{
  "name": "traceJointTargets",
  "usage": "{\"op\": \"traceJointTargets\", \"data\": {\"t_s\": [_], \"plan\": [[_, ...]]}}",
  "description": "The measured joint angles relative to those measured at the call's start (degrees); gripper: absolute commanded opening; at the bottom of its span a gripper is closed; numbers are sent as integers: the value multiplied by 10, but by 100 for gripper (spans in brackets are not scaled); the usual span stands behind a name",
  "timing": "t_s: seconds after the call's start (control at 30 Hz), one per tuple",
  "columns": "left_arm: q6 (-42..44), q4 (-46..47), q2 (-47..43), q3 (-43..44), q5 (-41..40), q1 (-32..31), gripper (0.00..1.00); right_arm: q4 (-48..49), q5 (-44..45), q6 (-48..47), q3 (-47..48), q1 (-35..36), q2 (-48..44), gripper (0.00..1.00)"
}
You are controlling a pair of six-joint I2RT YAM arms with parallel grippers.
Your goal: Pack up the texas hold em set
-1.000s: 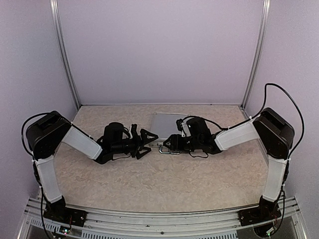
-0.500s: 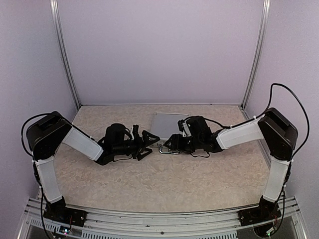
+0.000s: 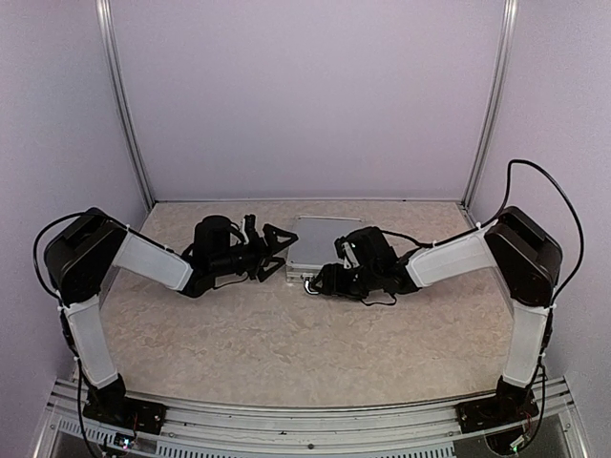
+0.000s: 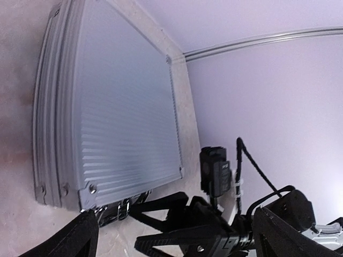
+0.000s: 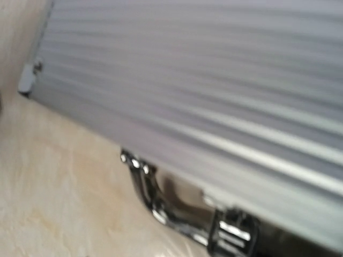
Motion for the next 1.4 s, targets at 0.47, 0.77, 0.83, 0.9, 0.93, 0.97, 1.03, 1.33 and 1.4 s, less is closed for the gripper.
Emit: {"op": "traceJointTargets", "data": {"t_s": [0.47,0.77,0.83,0.9,0.93,0.97,1.03,1.33,1.4], "plan": [[45,-51,91,243,43,5,99,-2,1,-1,16,0,12,67],[72,-89,170,278,61,-27,99,10,-2,10,9,0,10,68],[76,-88,171,277,61,-30,99,22,-3,16,2,0,8,68],[78,-84,171,275,61,-30,99,37,-8,23,-8,0,5,68],[79,-80,171,273,61,-30,99,43,-12,28,-14,0,2,68],[80,-76,171,271,60,-30,99,48,-15,31,-18,0,0,68],[81,-66,171,266,60,-31,99,60,-20,39,-27,0,-3,68],[83,-30,171,249,57,-32,99,82,-16,56,-46,0,-32,69],[84,-26,170,248,56,-32,99,70,-5,56,-37,0,-32,69]]}}
